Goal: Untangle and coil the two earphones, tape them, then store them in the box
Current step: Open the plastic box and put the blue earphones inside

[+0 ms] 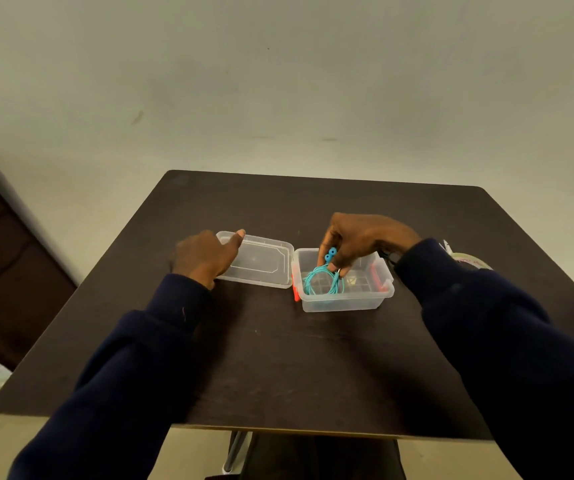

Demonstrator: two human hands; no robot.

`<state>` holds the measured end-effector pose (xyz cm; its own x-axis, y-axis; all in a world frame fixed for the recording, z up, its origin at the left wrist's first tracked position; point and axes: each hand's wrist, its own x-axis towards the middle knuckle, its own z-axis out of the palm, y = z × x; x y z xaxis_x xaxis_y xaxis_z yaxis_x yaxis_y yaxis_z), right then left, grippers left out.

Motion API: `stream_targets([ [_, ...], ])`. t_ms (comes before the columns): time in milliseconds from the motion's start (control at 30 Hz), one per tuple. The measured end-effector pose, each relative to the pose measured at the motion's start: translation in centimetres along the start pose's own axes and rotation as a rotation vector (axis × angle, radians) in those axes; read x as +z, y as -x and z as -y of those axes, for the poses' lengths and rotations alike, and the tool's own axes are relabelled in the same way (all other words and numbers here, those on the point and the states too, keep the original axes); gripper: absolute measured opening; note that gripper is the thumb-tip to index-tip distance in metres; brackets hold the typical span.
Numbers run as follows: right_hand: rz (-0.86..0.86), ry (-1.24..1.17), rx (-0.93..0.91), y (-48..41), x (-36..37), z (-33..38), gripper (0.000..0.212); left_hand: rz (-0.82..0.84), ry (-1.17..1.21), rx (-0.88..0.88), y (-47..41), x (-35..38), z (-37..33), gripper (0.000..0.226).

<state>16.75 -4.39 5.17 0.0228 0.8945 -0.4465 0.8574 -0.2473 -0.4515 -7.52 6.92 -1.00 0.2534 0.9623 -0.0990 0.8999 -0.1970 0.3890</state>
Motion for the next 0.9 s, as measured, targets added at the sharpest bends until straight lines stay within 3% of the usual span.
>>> stream_targets([
  [133, -0.072, 0.147, 0.011, -0.3, 0.9, 0.5, 0.017, -0.166, -0.251, 0.036, 0.9, 0.5, -0.2, 0.087],
  [200, -0.107, 0.189, 0.004, -0.4, 1.5, 0.7, 0.017, -0.253, -0.161, 0.189, 2.2, 1.2, -0.9, 0.069],
  [300, -0.149, 0.192, -0.006, -0.4, 2.1, 0.5, 0.017, -0.113, 0.229, 0.364, 4.7, 2.8, -2.7, 0.046],
  [467, -0.18, 0.188, -0.007, -0.1, 2.0, 0.2, 0.019, 0.175, 0.62, 0.288, 6.6, 3.9, -5.1, 0.043],
  [900, -0.437, 0.277, -0.027, -0.2, 6.1, 0.2, 0.038, 0.194, 0.737, 0.227, 7.3, 3.5, -5.6, 0.043],
])
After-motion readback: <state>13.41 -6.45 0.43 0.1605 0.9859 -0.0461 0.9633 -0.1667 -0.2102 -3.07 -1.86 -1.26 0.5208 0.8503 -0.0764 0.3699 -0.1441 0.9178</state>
